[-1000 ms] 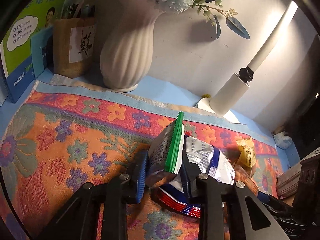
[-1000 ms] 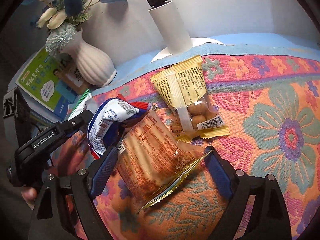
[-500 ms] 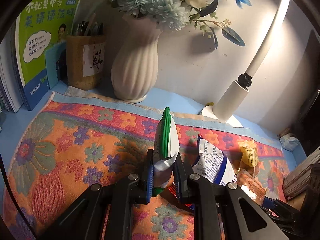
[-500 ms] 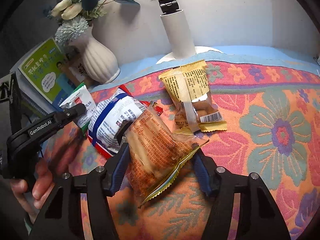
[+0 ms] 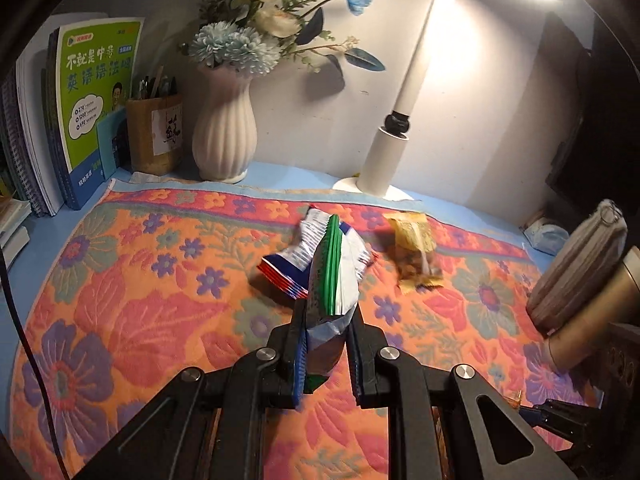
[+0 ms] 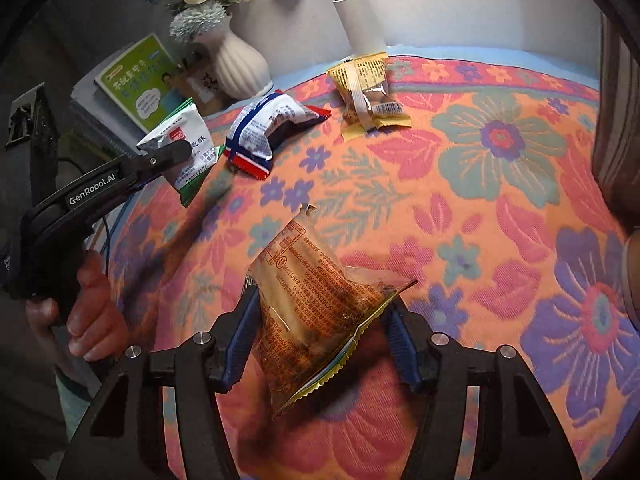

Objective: Organize snacks
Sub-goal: 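Grasp the green-edged chip bag with left tool while right tool grasps the orange snack bag, then carry the green-edged chip bag and orange snack bag over the amber glass plate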

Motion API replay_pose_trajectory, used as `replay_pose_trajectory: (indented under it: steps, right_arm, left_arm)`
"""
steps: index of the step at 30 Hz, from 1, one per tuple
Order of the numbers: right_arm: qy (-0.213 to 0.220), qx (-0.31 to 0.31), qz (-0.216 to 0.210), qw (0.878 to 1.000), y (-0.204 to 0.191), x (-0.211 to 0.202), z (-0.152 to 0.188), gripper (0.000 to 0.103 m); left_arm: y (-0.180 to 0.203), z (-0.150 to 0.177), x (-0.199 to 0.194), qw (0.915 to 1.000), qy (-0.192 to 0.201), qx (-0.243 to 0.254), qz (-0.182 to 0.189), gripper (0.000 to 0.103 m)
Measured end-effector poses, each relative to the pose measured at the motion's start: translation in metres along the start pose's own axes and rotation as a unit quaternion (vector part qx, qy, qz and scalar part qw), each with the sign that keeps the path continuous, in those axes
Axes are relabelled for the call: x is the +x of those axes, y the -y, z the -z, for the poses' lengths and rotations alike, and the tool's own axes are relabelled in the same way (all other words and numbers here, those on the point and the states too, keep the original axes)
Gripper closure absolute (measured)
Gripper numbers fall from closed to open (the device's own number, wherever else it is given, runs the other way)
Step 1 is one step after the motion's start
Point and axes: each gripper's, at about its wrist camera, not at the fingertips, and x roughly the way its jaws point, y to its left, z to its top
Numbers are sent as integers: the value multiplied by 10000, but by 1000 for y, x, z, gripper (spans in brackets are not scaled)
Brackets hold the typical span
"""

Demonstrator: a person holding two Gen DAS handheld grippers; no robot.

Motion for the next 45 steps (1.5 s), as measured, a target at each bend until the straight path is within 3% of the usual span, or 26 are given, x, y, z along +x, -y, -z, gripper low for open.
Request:
replay_pose_trajectory:
  steps: [5,7,11,15,18,22,25,30,31,32,35,39,45]
  right_arm:
    - [-136,-77,24,9999,13,-23,25,41]
    - [-334,-72,37,9994,16,-29,33,34]
    - [-443,-690,346,9960,10,-46,51,23]
    - [-226,-1409,921,9855,4,-64,56,20]
    - [-260,-1785,954,9790,-8,-63,49,19]
    - [-648,-1501,556,9850,-14,-40,50,19]
    - [-804,-1272,757,9857,-13,-16,59,18]
    - [-423,-1095,855,9894,-20,-15,58,16]
    - [-380,-972,866,9908,-18,-15,57,19]
    - [-274,-865,929,9915,-15,-18,56,29]
    - [-140,-688,796,9944,-9,-28,57,36]
    - [33,-522,702,9962,-3,-50,61,41]
    - [400,-257,631,9969,17,-90,64,41]
  left_arm:
    - [32,25,-16,9997,119,199,-63,87]
    - [41,33,-16,9994,152,289,-118,87]
    - [43,44,-11,9996,133,249,34,87]
    - [35,52,-5,9995,156,42,270,87]
    - [30,55,3,9995,20,-75,299,87]
    - [28,55,-2,9991,146,-104,375,87]
    - [30,55,-2,9992,166,-48,355,87]
    - [35,57,-4,9991,203,111,344,87]
    - [34,57,-5,9991,215,97,345,87]
    - [33,57,-5,9991,221,80,360,87]
    - [34,57,-10,9987,228,85,448,87]
    - [46,64,-22,9957,92,5,923,87]
    - [86,70,-47,9913,144,159,1296,87]
